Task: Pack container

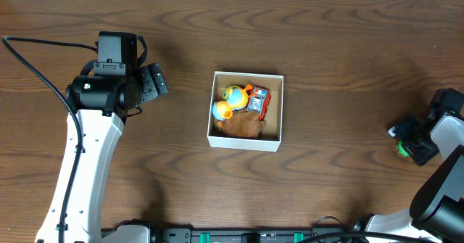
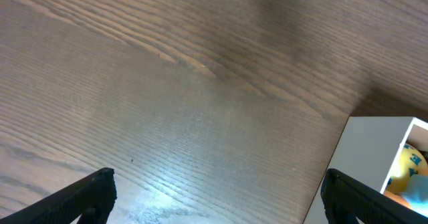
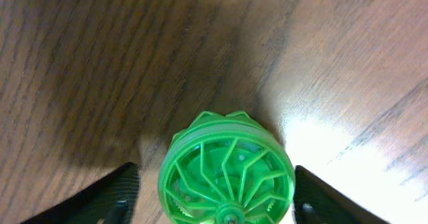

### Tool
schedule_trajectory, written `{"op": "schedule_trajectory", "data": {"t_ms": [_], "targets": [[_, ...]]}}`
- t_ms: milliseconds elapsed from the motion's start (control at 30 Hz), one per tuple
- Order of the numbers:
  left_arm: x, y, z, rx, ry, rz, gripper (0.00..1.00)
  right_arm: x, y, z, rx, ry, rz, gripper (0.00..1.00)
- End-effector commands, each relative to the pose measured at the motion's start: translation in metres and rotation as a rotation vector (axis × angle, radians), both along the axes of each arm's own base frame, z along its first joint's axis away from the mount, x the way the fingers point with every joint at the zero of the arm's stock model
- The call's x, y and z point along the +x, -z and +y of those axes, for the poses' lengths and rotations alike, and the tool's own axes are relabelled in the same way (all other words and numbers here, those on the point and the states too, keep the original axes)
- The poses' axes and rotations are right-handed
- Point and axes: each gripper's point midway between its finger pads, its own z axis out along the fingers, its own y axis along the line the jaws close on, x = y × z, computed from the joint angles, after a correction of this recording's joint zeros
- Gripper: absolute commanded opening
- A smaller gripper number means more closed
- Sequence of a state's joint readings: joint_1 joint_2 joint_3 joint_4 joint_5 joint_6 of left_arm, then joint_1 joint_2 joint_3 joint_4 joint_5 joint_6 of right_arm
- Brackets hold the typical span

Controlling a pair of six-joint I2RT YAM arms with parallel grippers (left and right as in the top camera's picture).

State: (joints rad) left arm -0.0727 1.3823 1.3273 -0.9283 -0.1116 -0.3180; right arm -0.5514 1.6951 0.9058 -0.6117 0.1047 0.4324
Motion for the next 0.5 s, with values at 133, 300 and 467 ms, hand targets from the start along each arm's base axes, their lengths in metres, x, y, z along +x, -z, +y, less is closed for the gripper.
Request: {"op": "schedule_trajectory", "data": {"t_ms": [133,300,467], "targets": [[0.001,-0.0024,0.0015,-0.003,-0.012,-0.003,0.98,-0.0029,0.0012,-0.001,0.001,0.007,0.005,0.58],[0.001,-0.0024,0.0015,-0.003,-0.012,-0.003,0.98,-0.0019,0.0014,0.0006,0.01,0.005,0.0,0.48],[0.001,-0.0024,0.0015,-0.003,-0.012,-0.003,0.98,0.0034,0.0019,0.0086,0.055,-0.005,-0.029,0.26]]}}
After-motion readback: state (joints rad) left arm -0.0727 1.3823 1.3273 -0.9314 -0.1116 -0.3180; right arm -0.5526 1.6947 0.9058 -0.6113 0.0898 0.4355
